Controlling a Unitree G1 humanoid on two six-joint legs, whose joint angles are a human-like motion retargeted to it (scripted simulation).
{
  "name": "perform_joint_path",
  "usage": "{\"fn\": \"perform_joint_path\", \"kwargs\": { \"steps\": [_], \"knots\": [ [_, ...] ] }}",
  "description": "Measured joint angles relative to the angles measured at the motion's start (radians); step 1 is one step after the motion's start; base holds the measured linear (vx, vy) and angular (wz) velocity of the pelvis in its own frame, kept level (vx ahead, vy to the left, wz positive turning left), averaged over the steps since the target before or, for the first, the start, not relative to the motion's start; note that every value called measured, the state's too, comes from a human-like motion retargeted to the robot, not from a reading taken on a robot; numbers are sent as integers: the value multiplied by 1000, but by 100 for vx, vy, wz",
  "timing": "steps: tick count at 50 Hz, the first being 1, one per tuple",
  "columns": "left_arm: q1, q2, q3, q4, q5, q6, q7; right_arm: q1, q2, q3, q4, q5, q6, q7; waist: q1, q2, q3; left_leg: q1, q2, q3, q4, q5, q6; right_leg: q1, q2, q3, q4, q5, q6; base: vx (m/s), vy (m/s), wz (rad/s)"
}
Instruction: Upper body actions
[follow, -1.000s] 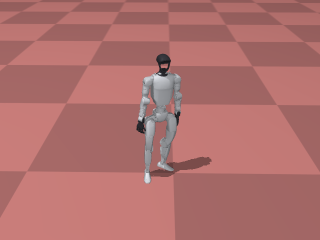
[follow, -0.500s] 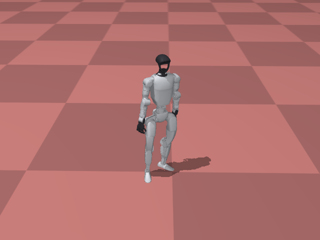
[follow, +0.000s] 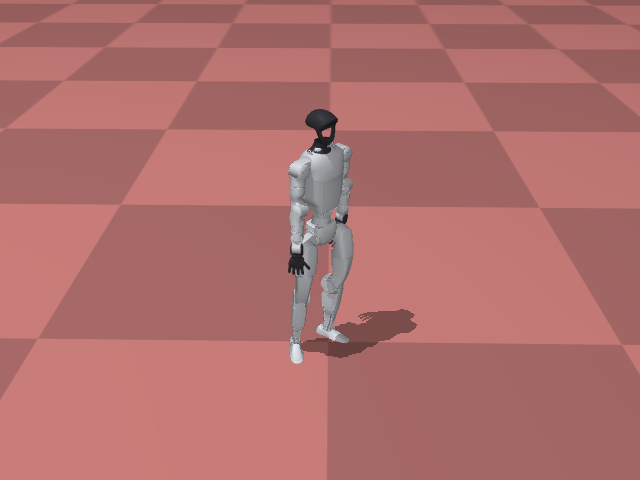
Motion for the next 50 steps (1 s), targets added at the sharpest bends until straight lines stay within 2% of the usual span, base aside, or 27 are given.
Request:
{"fn": "perform_joint_path", "kwargs": {
  "steps": [12, 25, 38, 50],
  "knots": [
    [3, -5, 22, 32, -37, -7, -2, 12, -1, 2, 12, -9, -1, 5, -25, -13, 6, -8, -20, -84, 7, 3, 2, 33, -9, -84, -7, -9, 11, 2, 2, 36],
    [-5, 14, 12, 46, -23, -2, -7, 11, 7, 9, -3, -21, -8, 15, -9, -18, 2, 10, 19, 32, -1, -10, -10, -22, 2, 24, 12, 9, -2, -7, -11, -46],
    [9, 18, -26, 53, -14, -6, -17, -27, 21, 37, -64, -38, -32, 46, -129, -3, 0, 79, 94, 291, -20, -58, -50, -151, 63, 257, 55, 51, -21, -25, -23, -102],
    [24, 44, -53, 47, 16, 0, -36, -100, 6, 27, -44, -11, -27, 47, -310, 40, -6, 178, 140, 633, 3, -131, -132, -282, 181, 542, 58, 144, -20, -28, -4, -172]
  ]
}}
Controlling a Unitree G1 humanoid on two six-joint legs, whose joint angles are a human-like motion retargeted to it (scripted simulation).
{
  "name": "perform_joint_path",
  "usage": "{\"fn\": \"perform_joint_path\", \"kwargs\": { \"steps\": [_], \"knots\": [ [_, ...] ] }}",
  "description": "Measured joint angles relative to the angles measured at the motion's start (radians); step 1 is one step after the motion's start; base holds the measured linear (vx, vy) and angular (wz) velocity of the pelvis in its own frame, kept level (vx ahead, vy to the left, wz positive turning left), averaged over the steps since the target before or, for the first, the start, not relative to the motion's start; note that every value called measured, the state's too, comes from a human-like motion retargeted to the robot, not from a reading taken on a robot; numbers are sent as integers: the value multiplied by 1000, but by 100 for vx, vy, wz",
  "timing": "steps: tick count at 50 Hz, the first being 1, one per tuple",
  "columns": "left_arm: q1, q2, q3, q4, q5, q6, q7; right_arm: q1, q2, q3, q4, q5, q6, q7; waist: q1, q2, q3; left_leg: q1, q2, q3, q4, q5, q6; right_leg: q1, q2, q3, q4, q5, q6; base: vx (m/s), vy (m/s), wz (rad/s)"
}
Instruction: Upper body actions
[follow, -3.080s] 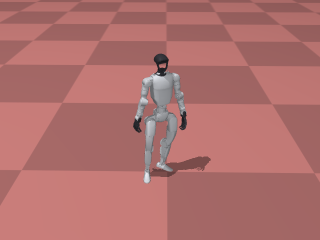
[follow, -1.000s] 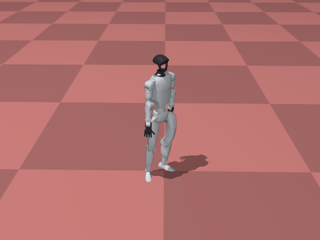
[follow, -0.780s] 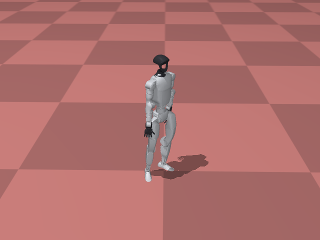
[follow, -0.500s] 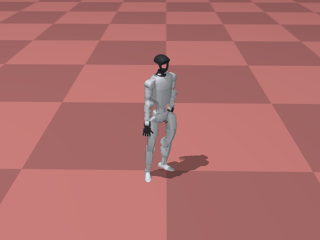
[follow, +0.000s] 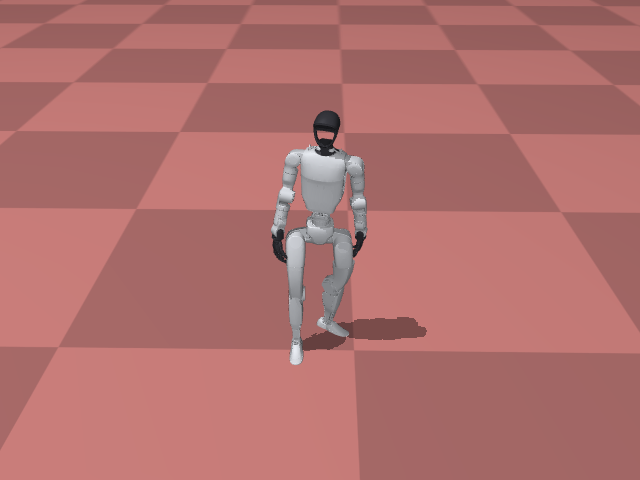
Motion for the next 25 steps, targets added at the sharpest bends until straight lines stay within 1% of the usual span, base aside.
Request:
{"fn": "perform_joint_path", "kwargs": {
  "steps": [8, 15, 20, 25],
  "knots": [
    [-29, 26, -11, -17, -26, 14, 6, -32, -29, -25, 48, 4, 16, -43, -124, 20, 4, 41, -10, 140, 34, -35, -52, -55, 60, 90, -15, 68, 43, -24, 3, -163],
    [-77, 19, -27, -62, -19, -2, 20, -39, -43, -53, 92, 16, 34, -92, -263, 74, 10, 39, -14, 232, 41, -43, -92, -112, 98, 92, -32, 106, 102, -18, 11, -117],
    [-121, 6, -50, -83, -13, -13, 12, -14, -42, -89, 143, 46, 55, -109, -343, 97, 21, 42, -12, 263, 50, -47, -107, -125, 124, 115, -37, 117, 108, -8, 9, -66],
    [-171, -31, -66, -95, -22, -23, 9, 24, -36, -139, 191, 74, 69, -114, -389, 109, 27, 42, -11, 278, 53, -48, -115, -130, 136, 122, -39, 120, 114, -3, 5, -32]
  ]
}}
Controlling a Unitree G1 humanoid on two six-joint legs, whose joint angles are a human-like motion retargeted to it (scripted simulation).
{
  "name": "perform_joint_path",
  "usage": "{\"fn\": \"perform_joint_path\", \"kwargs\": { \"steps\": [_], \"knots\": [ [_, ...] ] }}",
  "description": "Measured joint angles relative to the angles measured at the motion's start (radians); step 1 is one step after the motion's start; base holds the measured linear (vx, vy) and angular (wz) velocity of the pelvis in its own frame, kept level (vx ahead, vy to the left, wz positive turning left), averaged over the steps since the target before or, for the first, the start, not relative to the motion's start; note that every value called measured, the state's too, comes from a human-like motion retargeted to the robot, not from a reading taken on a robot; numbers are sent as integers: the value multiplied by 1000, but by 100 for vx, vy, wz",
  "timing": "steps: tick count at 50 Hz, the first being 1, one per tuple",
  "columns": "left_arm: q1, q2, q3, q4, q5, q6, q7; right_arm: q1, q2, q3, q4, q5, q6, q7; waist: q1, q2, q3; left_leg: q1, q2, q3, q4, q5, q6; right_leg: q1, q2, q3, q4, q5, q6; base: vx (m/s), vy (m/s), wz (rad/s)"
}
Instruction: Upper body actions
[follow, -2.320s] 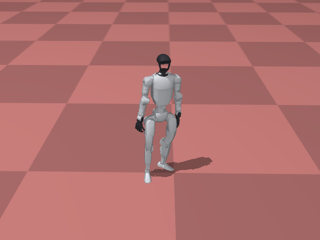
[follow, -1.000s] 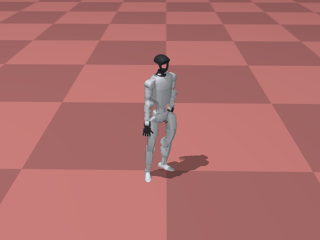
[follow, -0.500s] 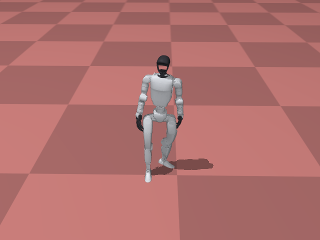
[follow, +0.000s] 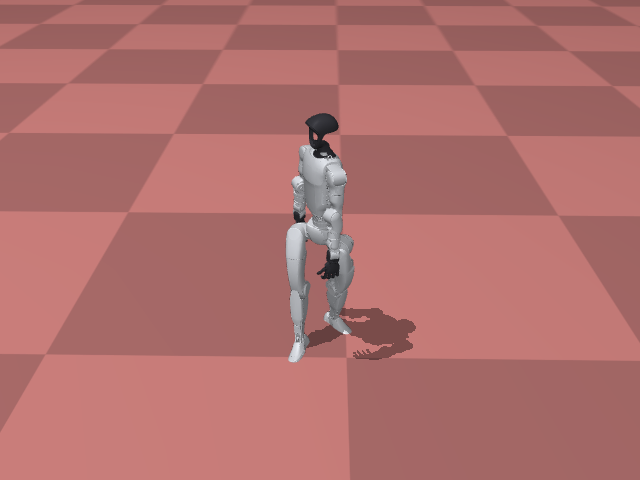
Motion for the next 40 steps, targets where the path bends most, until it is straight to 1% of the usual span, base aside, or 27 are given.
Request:
{"fn": "perform_joint_path", "kwargs": {
  "steps": [5, 10, 13, 17, 23, 31, 36, 40],
  "knots": [
    [-41, -55, -12, -11, 3, -24, -35, 37, 5, -37, 19, 62, -15, -74, 0, 7, 4, 0, -3, 12, -1, 0, -3, -3, 2, -3, -1, -2, 11, 0, 1, -9],
    [-41, -92, -38, -20, 24, -41, -74, 50, 9, -51, 19, 97, -1, -46, 22, 2, -4, 1, -7, 7, 0, -2, -3, 1, -8, -16, -1, -9, 24, 0, 0, 0],
    [-29, -99, -52, -11, 36, -47, -73, 28, 6, -46, 18, 90, -8, -29, 39, 0, -9, 0, -9, 2, 2, -3, -2, 1, -15, -25, -1, -14, 33, 0, 0, 0],
    [-12, -91, -49, 22, 55, -38, -69, -6, 0, -34, -32, 63, -19, -5, 61, 1, -14, -4, -12, 0, 6, -6, -1, -2, -26, -35, 2, -20, 40, 0, 0, 0],
    [47, -59, -10, 91, 57, -4, -46, -54, -4, -15, -138, 39, -34, 61, 100, 3, -38, -5, -21, 9, 13, -9, -5, -13, -31, -37, 16, -28, 44, 0, 1, -3],
    [126, -2, 48, 154, 32, 49, -23, -82, 19, 32, -278, 64, -70, 126, 83, 22, -53, -11, -20, 7, 20, -15, -7, -19, -34, -44, 11, -30, 59, 0, 0, 0],
    [131, 13, 47, 144, 41, 49, -14, -67, 19, 50, -267, 60, -72, 125, 84, 24, -53, -9, -21, -9, 13, -12, 0, -5, -39, -56, 2, -29, 48, 2, -1, 14],
    [97, 2, 39, 93, 48, 48, -28, -48, 3, 32, -180, 50, -63, 93, 101, 21, -52, -16, -20, -41, 4, -10, 12, 10, -55, -82, -2, -40, 34, 6, -3, 57]
  ]
}}
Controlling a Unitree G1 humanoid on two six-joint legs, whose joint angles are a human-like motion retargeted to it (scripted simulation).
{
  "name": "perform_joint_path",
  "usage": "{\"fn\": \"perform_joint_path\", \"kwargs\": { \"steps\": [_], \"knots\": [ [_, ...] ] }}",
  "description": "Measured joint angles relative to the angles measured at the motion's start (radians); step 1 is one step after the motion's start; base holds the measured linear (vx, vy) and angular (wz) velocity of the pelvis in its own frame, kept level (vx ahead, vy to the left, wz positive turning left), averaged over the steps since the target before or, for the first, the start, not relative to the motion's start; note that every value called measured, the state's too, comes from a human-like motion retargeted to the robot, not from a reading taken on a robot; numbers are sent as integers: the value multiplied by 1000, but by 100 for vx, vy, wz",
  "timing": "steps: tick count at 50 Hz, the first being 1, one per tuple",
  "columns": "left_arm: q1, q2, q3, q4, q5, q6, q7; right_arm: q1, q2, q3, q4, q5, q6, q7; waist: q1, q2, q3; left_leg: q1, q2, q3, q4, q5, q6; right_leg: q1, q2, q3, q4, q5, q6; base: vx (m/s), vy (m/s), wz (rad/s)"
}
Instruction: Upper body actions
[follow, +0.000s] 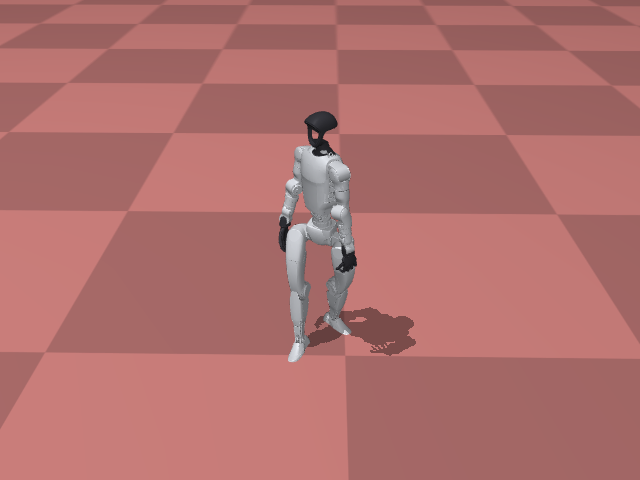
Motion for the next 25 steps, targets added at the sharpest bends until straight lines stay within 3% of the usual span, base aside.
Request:
{"fn": "perform_joint_path", "kwargs": {
  "steps": [5, 14, 25],
  "knots": [
    [-47, -59, 1, -114, -20, -50, -49, 29, -33, -48, 184, 21, 24, -108, 60, -15, 5, -8, -3, -52, -17, 8, 23, 31, -29, -46, 2, -20, -25, 10, -4, 83],
    [-103, -140, -94, -208, -34, -121, -66, 184, -44, -132, 199, 126, 67, -181, 186, -45, 28, -27, 4, -190, -32, 30, 77, 131, -105, -169, 0, -77, -78, 21, -6, 138],
    [-85, -65, -111, -43, 25, -60, -35, 159, -86, -119, 180, 35, 70, -98, 338, -74, 18, -96, 1, -426, -10, 66, 134, 258, -184, -303, 17, -191, -157, 26, 4, 164]
  ]
}}
